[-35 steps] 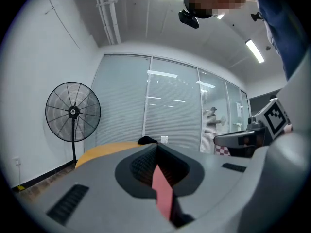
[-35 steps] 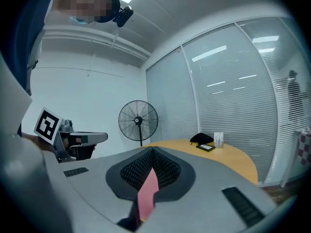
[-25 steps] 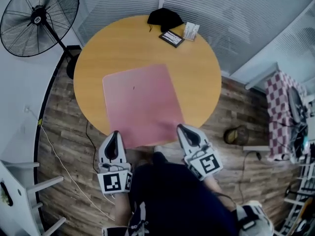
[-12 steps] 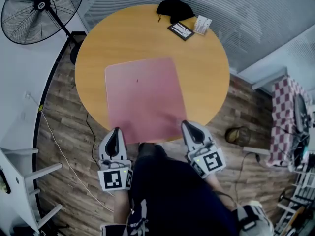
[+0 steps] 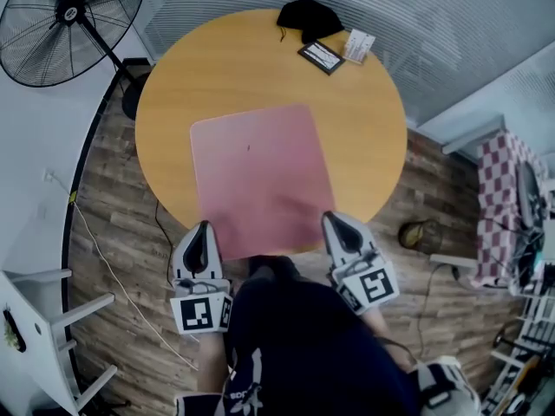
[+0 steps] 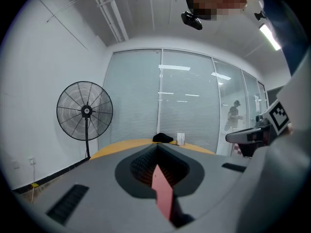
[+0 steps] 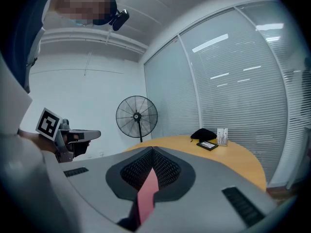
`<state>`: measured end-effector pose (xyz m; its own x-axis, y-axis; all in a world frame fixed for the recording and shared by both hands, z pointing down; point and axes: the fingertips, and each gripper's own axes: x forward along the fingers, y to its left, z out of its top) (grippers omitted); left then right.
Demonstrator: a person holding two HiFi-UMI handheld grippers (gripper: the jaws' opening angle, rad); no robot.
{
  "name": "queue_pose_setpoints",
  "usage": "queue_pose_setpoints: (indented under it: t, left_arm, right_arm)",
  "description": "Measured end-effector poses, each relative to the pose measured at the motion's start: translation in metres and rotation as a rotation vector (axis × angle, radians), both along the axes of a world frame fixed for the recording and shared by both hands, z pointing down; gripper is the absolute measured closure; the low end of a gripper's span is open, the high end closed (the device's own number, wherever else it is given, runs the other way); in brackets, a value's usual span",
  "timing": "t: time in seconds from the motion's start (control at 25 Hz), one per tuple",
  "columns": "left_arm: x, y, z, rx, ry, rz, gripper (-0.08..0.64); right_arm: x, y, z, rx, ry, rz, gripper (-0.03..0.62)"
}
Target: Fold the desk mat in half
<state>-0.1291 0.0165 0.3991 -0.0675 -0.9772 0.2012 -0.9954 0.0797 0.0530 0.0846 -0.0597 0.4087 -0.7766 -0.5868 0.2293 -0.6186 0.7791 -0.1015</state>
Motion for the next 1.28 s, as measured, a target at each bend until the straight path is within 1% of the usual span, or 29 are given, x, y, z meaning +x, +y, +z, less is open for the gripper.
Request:
queue_pose_setpoints:
  t: [0.16, 0.28, 0.4, 0.56, 0.76, 0.88, 0.96, 1.04, 1.16, 1.2, 1.28]
  left_arm:
    - [-0.009, 0.001, 0.000, -0.008, 0.005, 0.008, 0.557]
    - [-0.012, 0.003, 0.003, -0.011, 0.012, 0.010, 0.557]
    - [-0.015, 0.006, 0.004, -0.015, 0.013, 0.006, 0.557]
    - [-0.026, 0.012, 0.009, -0.034, 0.009, -0.017, 0.557]
    - [-0.037, 0.023, 0.018, -0.055, 0.039, -0.053, 0.557]
    - [-0.040, 0.029, 0.028, -0.082, 0.065, -0.062, 0.557]
    - [-0.042, 0.035, 0.042, -0.120, 0.079, -0.072, 0.557]
    - [-0.043, 0.041, 0.065, -0.174, 0.137, -0.081, 0.549]
    - [-0.040, 0.053, 0.105, -0.267, 0.273, -0.074, 0.469]
    - [-0.038, 0.058, 0.117, -0.299, 0.305, -0.070, 0.454]
    - [-0.036, 0.069, 0.140, -0.357, 0.344, -0.066, 0.442]
  right_arm:
    - [-0.009, 0.001, -0.005, 0.004, -0.011, 0.006, 0.589]
    - [-0.011, 0.001, -0.003, 0.012, 0.005, 0.014, 0.589]
    - [-0.015, 0.001, -0.006, 0.021, -0.004, 0.007, 0.589]
    - [-0.023, 0.003, -0.006, 0.026, -0.008, -0.001, 0.589]
    - [-0.022, 0.009, -0.003, 0.018, 0.008, -0.004, 0.589]
    - [-0.019, 0.009, 0.000, 0.014, 0.020, -0.002, 0.589]
    - [-0.019, 0.011, 0.000, 0.015, 0.024, -0.012, 0.589]
    - [-0.019, 0.014, 0.004, 0.008, 0.038, -0.023, 0.589]
    - [-0.021, 0.017, 0.011, -0.010, 0.069, -0.038, 0.589]
    - [-0.022, 0.019, 0.013, -0.014, 0.077, -0.045, 0.589]
    - [-0.026, 0.023, 0.016, -0.024, 0.090, -0.059, 0.589]
